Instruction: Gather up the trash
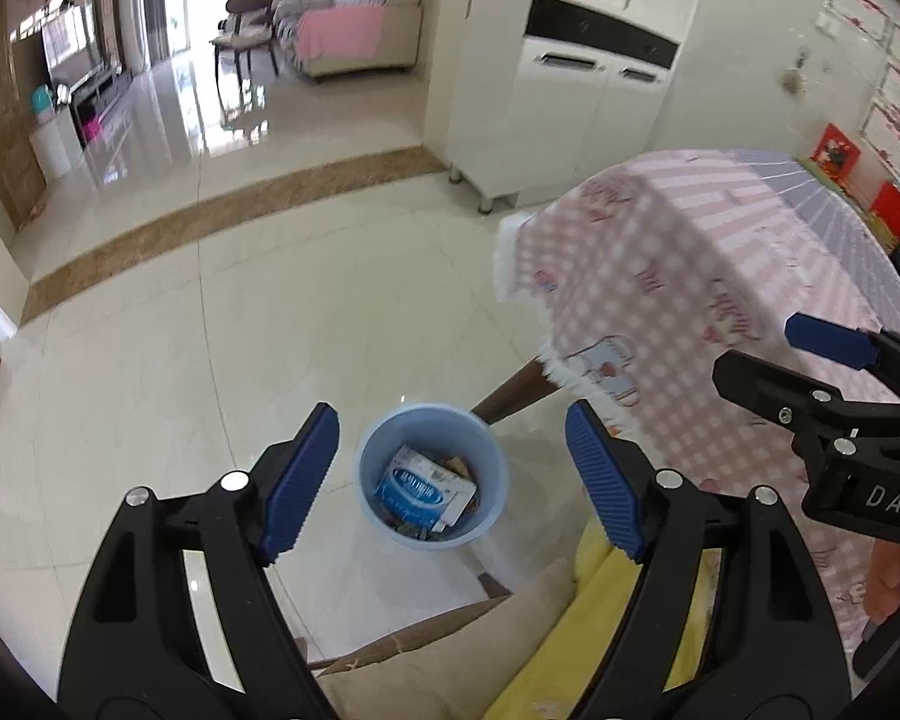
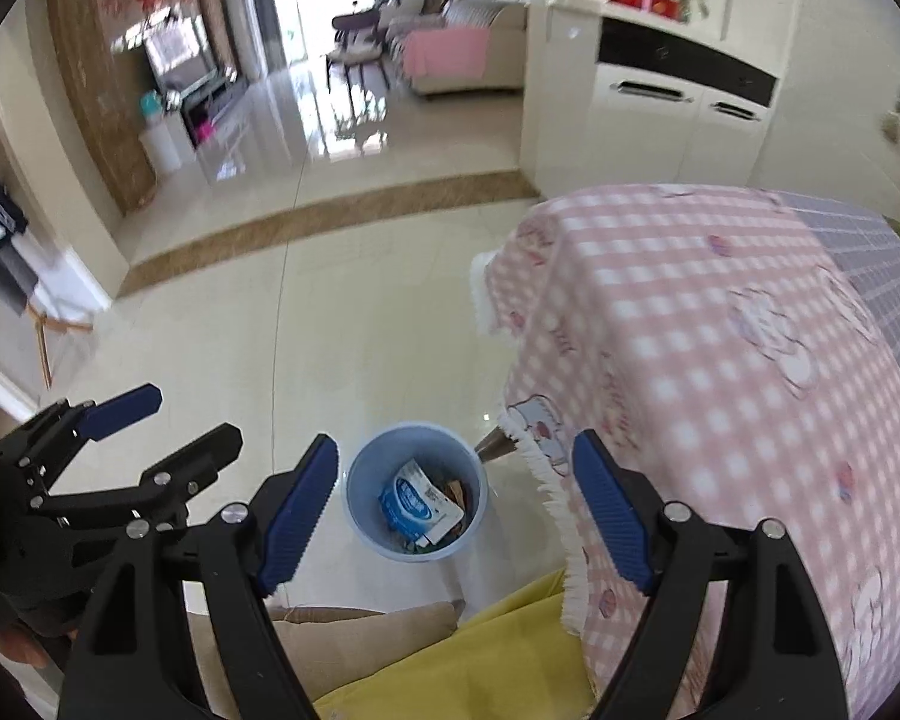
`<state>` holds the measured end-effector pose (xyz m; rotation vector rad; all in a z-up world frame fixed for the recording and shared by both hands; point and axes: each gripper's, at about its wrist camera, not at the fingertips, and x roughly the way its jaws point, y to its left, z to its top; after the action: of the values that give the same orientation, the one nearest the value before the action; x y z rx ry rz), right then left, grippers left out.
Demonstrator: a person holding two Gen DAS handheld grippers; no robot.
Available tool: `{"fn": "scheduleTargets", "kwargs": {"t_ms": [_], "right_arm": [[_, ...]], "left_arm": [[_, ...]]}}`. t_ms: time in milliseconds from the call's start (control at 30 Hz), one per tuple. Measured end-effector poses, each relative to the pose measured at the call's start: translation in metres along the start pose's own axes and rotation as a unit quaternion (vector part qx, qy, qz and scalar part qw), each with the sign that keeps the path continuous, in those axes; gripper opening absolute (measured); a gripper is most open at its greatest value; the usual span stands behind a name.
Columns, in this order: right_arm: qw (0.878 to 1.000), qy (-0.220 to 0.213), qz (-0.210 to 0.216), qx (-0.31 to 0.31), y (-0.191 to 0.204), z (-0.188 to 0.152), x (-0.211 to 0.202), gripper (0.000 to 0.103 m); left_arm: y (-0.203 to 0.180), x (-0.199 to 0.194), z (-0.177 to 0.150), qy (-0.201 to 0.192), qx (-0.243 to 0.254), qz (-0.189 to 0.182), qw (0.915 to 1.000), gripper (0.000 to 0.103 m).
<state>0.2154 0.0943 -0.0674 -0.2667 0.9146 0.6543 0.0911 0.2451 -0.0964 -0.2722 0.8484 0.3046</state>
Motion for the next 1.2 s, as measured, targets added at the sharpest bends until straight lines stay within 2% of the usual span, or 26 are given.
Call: {"fn": "scheduleTargets", "kwargs": {"t_ms": [200, 333, 433, 733, 1067, 1200], "right_arm": [[0.997, -0.055, -0.010, 0.055, -0.032, -0.026, -0.051, 0.081], [0.992, -0.094, -0.045, 0.072, -0.049, -0.048, -0.083, 0.081], [0.987, -0.124, -0.059, 0.083, -0.061, -0.065, -0.105, 0.084], [0.968, -0.207, -0.091, 0.106, -0.083, -0.105, -0.164, 0.087], [0.950, -0.251, -0.144, 0.118, -0.087, -0.131, -0.202, 0.091], [0.948, -0.253, -0.146, 0.125, -0.091, -0.137, -0.207, 0.092]], "left_arm": [[-0.040, -0.037, -0.011, -0.043, 0.027, -0.011, 0.9987, 0.080], [-0.066, -0.057, -0.021, -0.065, 0.041, -0.012, 0.9970, 0.081], [-0.083, -0.074, -0.026, -0.089, 0.045, -0.009, 0.9950, 0.083], [-0.120, -0.118, -0.038, -0.145, 0.076, -0.046, 0.9856, 0.086], [-0.149, -0.141, -0.043, -0.174, 0.094, -0.077, 0.9772, 0.087], [-0.153, -0.146, -0.045, -0.179, 0.100, -0.076, 0.9757, 0.088]]}}
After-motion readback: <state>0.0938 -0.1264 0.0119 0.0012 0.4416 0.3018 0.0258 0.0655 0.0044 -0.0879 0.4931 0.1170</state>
